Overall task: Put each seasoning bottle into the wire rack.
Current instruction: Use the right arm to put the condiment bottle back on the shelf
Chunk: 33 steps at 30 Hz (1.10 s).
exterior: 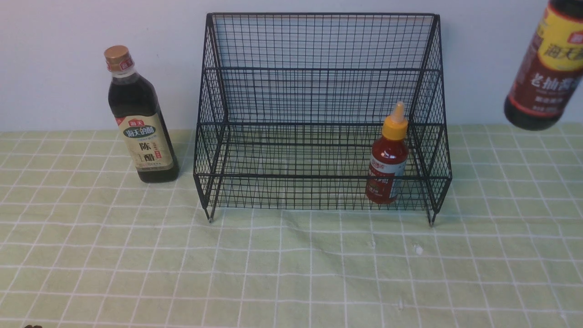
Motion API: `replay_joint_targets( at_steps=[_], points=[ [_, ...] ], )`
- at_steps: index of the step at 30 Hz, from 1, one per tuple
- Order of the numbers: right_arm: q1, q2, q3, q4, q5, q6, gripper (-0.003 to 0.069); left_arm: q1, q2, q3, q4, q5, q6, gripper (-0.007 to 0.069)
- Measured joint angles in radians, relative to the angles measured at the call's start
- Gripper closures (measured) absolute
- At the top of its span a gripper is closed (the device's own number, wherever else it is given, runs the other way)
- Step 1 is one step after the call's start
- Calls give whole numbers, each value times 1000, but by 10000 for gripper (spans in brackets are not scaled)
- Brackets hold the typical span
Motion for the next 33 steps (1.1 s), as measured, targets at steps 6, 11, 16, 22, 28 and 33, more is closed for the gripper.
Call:
replay_joint_targets(
  at_steps=[6,11,16,22,28,33],
  points=[
    [57,89,-118,196,16,-126,385,0,0,0,0,0,0,631],
    [83,188,-218,277,19,-181,385,0,0,0,0,0,0,631],
    [86,295,-286,293,-1,-192,385,0,0,0,0,0,0,631],
    [86,379,-303,292,-23,-198,386,0,0,0,0,0,0,631],
    [86,448,-303,292,-42,-204,386,0,0,0,0,0,0,631],
    [87,494,-304,279,-24,-205,386,0,0,0,0,0,0,631]
  ],
)
